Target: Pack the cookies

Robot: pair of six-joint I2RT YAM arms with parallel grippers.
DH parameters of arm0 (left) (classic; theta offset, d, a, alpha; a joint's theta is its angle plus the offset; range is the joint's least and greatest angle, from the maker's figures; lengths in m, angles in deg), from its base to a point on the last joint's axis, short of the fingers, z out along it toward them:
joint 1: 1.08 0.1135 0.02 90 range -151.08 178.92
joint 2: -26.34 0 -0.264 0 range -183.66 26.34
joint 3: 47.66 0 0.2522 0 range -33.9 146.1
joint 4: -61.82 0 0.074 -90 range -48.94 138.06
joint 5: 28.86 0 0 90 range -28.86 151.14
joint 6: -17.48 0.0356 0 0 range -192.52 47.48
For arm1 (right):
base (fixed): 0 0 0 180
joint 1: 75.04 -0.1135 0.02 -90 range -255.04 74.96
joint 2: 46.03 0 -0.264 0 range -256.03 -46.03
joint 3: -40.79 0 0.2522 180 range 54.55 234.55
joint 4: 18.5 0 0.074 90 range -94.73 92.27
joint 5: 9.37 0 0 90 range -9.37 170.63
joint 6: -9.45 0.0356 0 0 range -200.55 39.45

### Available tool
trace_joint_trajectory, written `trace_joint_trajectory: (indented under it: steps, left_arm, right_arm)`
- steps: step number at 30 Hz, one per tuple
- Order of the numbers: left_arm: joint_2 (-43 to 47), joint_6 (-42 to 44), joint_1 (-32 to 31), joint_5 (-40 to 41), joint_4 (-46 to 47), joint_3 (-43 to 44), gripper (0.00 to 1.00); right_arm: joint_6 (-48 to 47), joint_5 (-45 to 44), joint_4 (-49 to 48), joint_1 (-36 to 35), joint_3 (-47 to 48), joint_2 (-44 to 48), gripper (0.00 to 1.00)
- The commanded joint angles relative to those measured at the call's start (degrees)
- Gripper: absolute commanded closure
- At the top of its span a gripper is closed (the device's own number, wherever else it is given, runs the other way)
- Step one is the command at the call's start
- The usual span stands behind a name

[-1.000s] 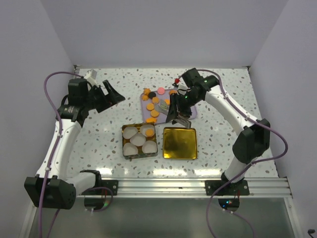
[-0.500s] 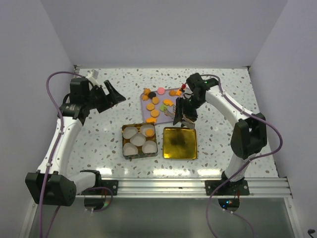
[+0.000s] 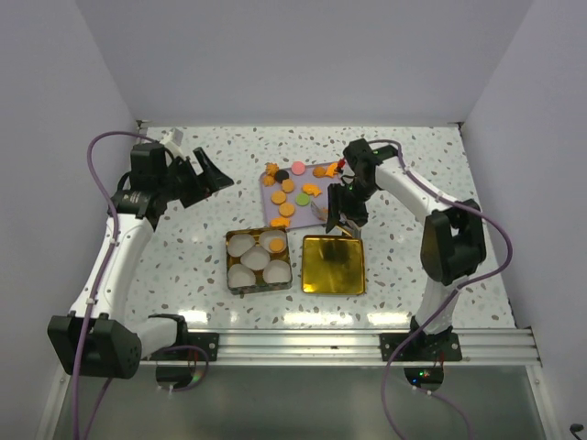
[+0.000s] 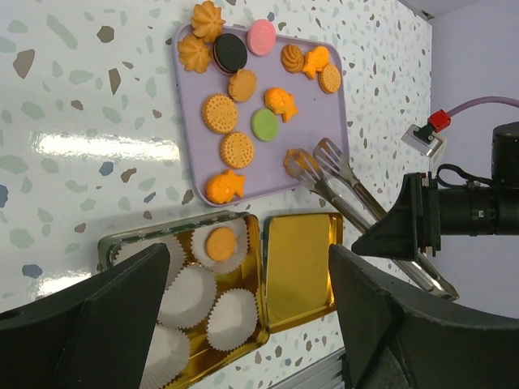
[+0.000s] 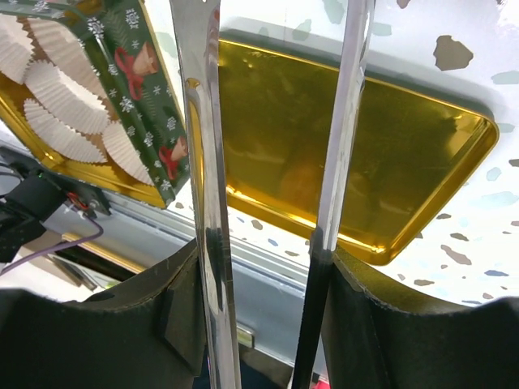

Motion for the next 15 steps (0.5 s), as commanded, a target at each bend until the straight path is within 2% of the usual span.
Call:
trace_joint_trajectory:
  steps: [1, 15]
  left_arm:
    - [-0.35, 1.18, 0.26, -0.55, 2.52, -0.02, 0.15]
    - [-0.61, 0.30, 0.35, -0.73, 3.49, -0.90, 0.15]
  right_arm:
    - [-1.65, -1.43, 0.10, 0.07, 0.50, -0.15, 0.48]
    - [-1.91, 0.06, 0.37, 0.07, -2.22, -0.86, 0.47]
